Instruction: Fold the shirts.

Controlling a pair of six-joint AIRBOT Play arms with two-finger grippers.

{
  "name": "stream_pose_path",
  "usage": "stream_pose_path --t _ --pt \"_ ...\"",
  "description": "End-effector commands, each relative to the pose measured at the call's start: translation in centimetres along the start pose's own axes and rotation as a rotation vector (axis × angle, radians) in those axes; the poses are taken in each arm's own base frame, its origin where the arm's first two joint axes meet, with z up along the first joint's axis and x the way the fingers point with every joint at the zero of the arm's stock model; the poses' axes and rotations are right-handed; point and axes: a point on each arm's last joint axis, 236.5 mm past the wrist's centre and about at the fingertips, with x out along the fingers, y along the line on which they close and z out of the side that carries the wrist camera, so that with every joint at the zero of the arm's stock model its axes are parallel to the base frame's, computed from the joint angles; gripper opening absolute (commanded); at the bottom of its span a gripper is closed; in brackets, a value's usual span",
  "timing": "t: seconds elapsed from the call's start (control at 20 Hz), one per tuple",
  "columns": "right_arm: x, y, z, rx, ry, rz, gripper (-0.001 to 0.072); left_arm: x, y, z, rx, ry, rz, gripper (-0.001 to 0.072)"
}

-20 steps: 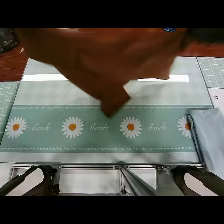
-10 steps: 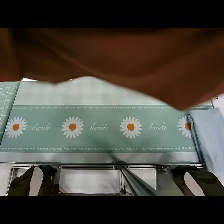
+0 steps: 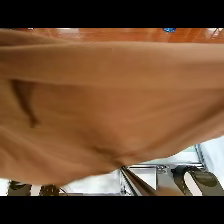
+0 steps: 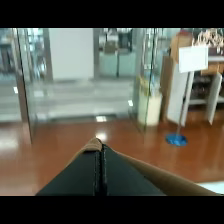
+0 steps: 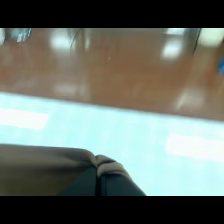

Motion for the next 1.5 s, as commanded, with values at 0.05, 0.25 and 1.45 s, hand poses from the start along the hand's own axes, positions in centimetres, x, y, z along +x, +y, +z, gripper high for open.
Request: stream_pose_path --t 0.05,0.25,1.45 --pt "9.0 -1.3 -6.3 0.119 0.175 0.055 0.0025 7.6 3.8 -12.0 -0.231 0.334 -0.03 0.0017" --pt "20.1 -3.9 -13.3 0.244 0.348 0.071 0.0025 16.0 8.6 -25.3 -0.419 0.587 -0.025 0.0017" --pt "28.0 -24.2 -26.4 0.679 0.722 -0.169 0.0407 9.5 16.9 -49.9 -0.87 1.382 0.062 0.0505"
